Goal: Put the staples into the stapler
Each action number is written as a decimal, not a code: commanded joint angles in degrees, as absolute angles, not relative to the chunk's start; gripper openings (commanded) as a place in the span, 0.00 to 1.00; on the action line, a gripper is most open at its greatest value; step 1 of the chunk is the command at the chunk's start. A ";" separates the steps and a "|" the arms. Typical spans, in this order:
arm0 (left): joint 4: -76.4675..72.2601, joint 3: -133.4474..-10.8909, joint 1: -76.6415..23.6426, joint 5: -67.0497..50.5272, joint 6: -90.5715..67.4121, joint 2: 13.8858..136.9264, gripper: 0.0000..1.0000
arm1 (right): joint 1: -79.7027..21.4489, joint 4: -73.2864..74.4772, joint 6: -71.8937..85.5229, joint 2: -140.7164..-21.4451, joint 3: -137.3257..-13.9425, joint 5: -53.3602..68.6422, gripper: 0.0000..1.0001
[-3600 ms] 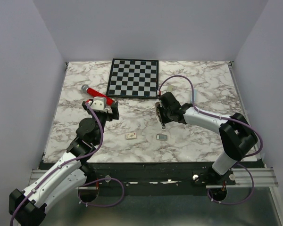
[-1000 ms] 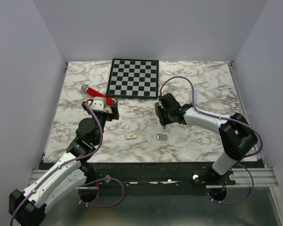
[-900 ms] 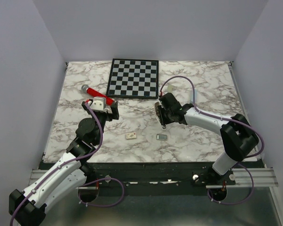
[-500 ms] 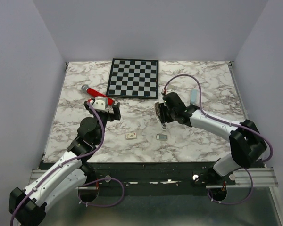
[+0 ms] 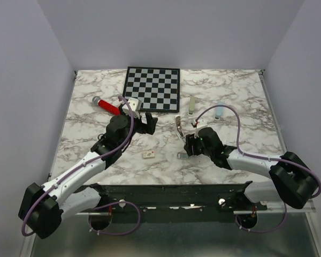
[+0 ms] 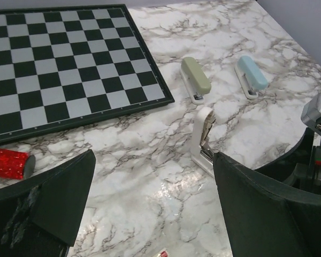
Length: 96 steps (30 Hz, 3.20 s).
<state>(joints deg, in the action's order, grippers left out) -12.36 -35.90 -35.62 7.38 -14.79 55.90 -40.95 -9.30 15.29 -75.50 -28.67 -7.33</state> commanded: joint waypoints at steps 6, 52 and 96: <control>-13.09 -40.52 -32.17 -3.07 -24.43 64.24 0.99 | -42.10 -26.70 12.92 -78.83 -24.00 -9.05 0.63; 10.45 -57.48 -17.84 -55.02 32.51 90.88 0.98 | -42.10 -24.70 -4.83 -76.73 -30.58 8.96 0.01; 24.00 -67.50 -16.96 -82.71 33.84 77.26 0.58 | -42.10 -0.88 -11.69 -58.89 -39.37 27.77 0.01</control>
<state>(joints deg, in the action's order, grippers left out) 25.39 -66.00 -17.21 -77.93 34.11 77.47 -41.69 -1.04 -10.61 -59.92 -36.62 25.15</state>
